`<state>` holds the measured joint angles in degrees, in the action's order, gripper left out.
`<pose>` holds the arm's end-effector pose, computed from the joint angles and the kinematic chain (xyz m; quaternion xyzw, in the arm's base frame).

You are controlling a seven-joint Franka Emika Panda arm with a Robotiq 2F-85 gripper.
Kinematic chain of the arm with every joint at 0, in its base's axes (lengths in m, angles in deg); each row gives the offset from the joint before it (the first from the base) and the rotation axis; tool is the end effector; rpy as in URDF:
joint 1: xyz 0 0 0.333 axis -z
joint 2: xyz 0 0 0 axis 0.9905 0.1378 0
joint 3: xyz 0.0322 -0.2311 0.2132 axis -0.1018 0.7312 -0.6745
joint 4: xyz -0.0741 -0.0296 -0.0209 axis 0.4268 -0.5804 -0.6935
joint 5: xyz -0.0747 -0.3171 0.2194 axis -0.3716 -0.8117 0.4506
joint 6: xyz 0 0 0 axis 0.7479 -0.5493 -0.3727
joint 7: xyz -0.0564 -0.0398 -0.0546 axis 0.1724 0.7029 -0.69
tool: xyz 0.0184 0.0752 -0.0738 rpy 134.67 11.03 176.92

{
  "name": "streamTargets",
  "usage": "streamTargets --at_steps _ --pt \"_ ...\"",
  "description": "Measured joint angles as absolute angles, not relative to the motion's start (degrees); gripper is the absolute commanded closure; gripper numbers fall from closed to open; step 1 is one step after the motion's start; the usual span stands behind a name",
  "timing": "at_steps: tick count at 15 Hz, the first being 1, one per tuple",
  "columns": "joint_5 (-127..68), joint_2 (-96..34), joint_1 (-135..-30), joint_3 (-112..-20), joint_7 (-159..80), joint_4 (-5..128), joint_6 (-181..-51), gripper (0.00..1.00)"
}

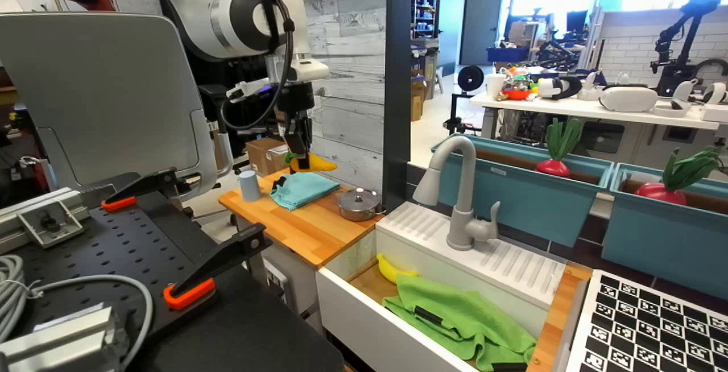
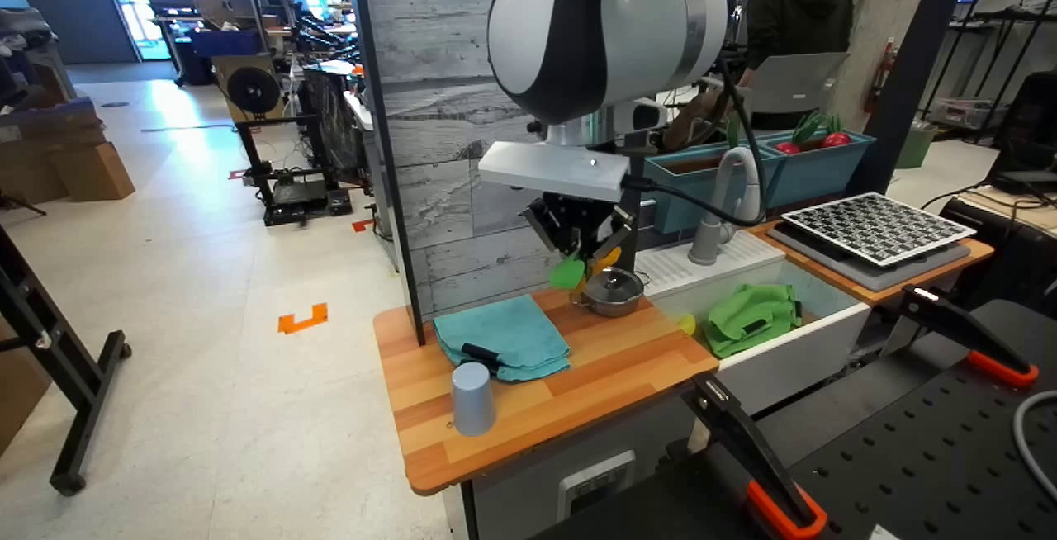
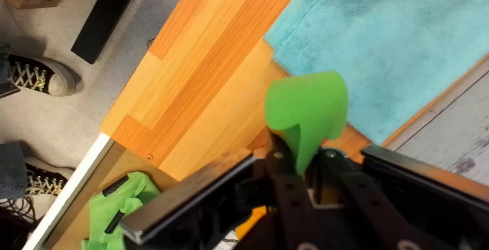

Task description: Put the green plush toy on the blue mat

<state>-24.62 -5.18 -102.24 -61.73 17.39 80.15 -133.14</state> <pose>0.5949 0.1251 0.1005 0.9108 -0.4106 0.0199 0.0370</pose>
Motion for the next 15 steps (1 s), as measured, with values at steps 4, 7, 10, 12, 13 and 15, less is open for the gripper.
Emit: streamTargets --at_steps 4,7,10,12,13,15 --pt "-26.49 -4.01 -104.61 -62.21 17.39 78.02 -133.14 0.97" --pt "-27.22 -2.12 -105.84 -62.44 17.35 75.47 -133.14 0.97" --pt "-27.24 0.33 -106.06 -62.96 16.7 72.88 -133.13 0.97" --pt "-27.26 2.28 -106.06 -63.06 15.94 71.23 -133.12 0.97" --pt "-27.26 3.26 -106.06 -63.06 15.57 70.47 -133.1 0.97" --pt "-27.26 5.16 -106.06 -63.06 14.94 68.93 -132.99 0.97"
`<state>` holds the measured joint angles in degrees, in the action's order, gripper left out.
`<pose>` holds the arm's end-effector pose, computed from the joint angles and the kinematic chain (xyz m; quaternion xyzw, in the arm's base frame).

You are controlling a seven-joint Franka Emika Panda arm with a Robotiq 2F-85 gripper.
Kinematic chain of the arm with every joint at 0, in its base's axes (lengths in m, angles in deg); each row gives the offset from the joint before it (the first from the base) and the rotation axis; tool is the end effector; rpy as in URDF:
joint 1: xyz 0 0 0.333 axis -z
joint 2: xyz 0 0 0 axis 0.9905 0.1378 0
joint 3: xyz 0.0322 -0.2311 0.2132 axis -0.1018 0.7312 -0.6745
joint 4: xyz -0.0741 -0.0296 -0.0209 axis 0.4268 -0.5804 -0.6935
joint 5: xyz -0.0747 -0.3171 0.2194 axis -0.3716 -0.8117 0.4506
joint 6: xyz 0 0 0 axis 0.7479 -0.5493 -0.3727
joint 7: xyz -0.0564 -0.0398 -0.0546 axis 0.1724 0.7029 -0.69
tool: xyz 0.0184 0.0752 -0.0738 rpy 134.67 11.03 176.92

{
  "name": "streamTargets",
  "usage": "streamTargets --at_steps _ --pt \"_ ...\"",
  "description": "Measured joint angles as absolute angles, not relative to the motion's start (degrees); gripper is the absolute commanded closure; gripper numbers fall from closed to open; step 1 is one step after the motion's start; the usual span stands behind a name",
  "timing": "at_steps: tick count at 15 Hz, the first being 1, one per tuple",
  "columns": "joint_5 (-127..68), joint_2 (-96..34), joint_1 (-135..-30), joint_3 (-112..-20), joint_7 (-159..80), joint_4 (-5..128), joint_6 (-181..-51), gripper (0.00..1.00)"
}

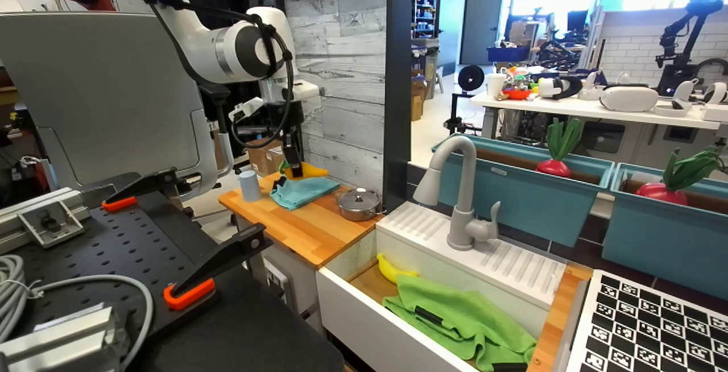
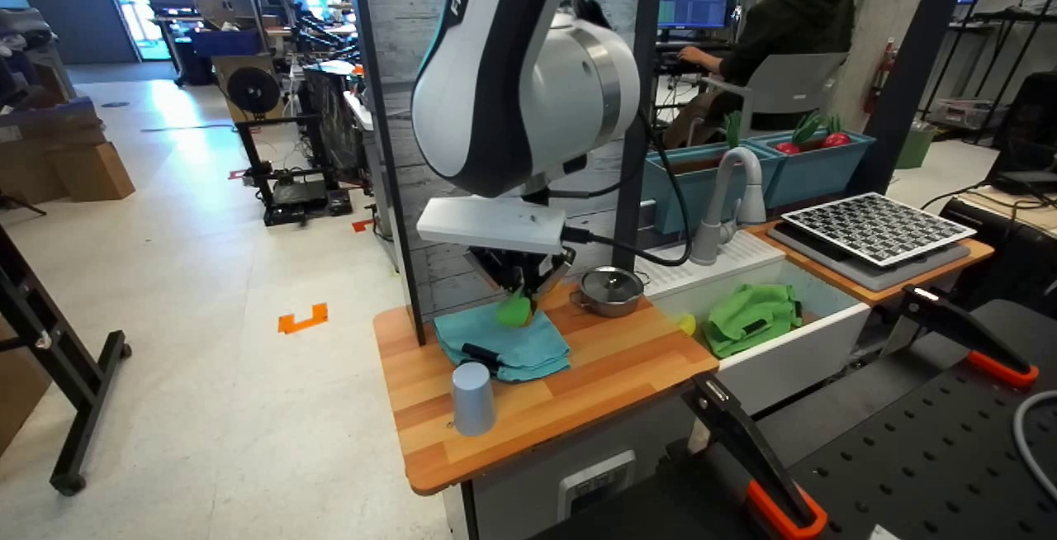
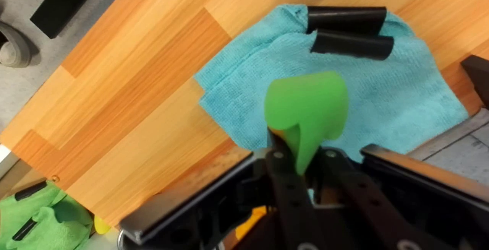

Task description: Put the green plush toy on the blue mat

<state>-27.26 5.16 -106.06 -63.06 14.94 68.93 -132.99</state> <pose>0.6118 0.1922 0.0525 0.9443 -0.3251 0.0309 0.0415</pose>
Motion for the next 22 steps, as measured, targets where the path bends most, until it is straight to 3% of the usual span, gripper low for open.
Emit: streamTargets --at_steps 1,3,10,11,22 --pt "-27.26 6.01 -106.06 -63.06 14.62 68.25 -132.91 0.63" --pt "-27.27 7.35 -106.09 -63.06 13.86 67.16 -132.72 0.55" --pt "-27.3 8.46 -106.16 -63.04 10.45 65.62 -131.28 0.04" --pt "-27.3 8.46 -106.16 -63.03 10.23 65.52 -131.13 0.0" --pt "-27.29 0.96 -106.06 -63.89 3.67 73.59 -131.33 0.0"
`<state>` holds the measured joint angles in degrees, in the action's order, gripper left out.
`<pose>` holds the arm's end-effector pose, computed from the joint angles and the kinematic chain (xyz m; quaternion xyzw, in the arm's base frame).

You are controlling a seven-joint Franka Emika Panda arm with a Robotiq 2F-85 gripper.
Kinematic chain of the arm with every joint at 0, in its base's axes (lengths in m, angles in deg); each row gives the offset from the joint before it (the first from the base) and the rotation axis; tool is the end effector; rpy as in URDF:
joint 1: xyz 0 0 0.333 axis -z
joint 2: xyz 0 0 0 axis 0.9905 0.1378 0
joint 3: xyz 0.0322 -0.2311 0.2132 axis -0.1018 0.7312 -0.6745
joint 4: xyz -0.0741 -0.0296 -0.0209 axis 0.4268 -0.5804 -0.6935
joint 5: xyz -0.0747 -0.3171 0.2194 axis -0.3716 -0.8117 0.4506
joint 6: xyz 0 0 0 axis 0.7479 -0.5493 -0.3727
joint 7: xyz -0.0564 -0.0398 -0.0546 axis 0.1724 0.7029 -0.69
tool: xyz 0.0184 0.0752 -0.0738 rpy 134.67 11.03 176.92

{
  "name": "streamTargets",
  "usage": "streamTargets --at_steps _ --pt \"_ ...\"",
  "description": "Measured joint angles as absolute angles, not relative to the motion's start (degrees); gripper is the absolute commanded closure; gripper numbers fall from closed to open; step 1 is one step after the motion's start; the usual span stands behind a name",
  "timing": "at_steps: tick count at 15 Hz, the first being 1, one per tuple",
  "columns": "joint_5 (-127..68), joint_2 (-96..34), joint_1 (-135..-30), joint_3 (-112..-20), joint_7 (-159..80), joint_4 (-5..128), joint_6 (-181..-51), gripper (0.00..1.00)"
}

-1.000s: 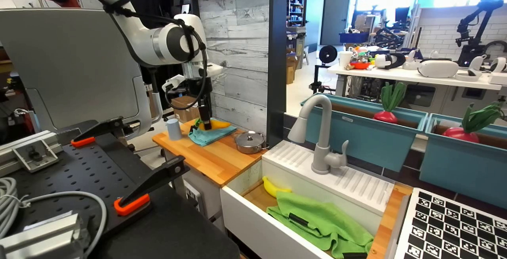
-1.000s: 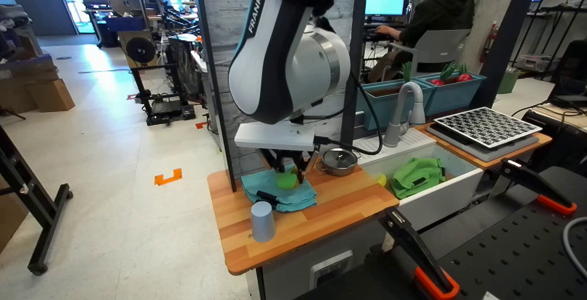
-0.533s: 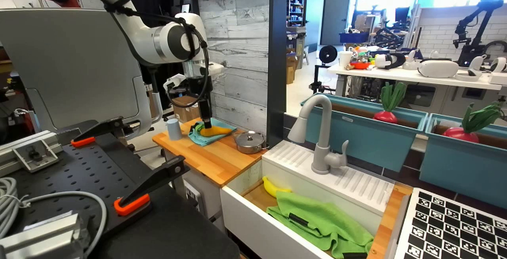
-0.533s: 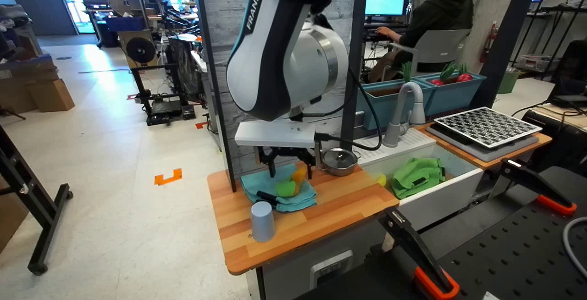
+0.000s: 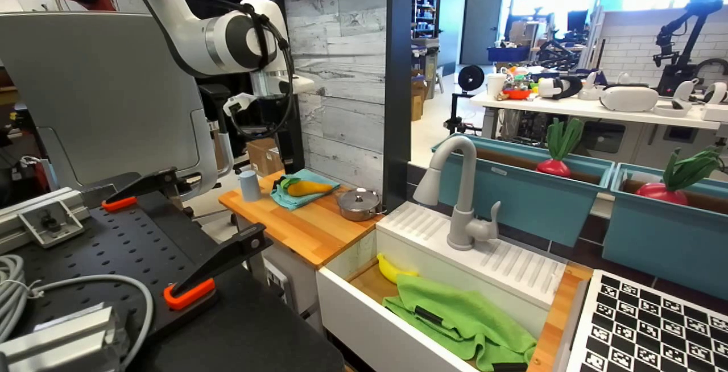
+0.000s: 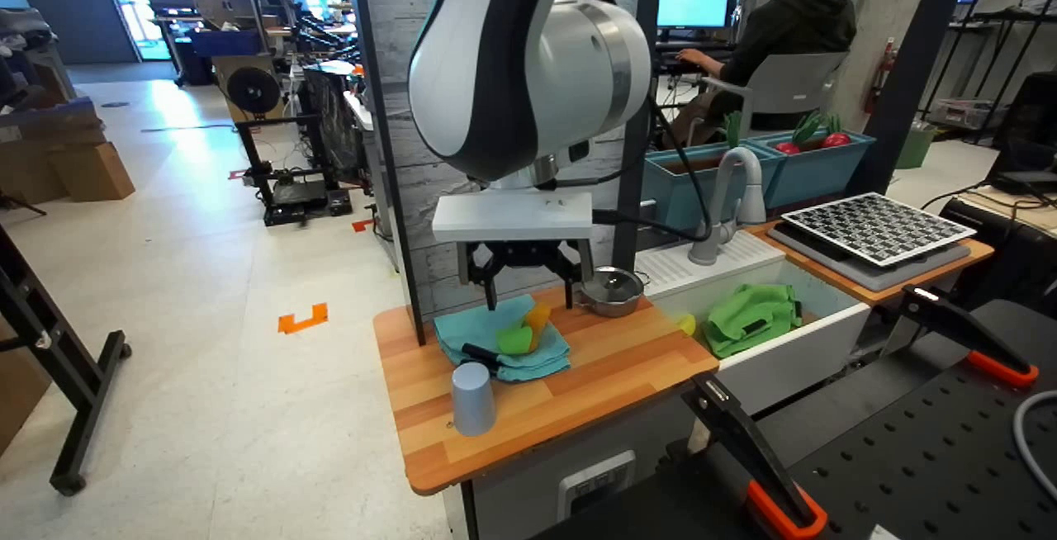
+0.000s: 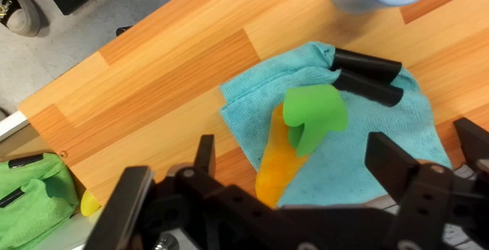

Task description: Put the green plush toy on the blue mat

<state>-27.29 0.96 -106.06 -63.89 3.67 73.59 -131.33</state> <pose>0.5935 0.1937 0.0682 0.9720 -0.2299 0.0067 0.0480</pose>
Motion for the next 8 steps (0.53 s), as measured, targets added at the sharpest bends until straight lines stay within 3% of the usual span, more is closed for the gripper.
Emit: streamTargets --at_steps 8 --pt "-27.29 -0.17 -106.05 -63.97 3.25 75.08 -131.38 0.0"
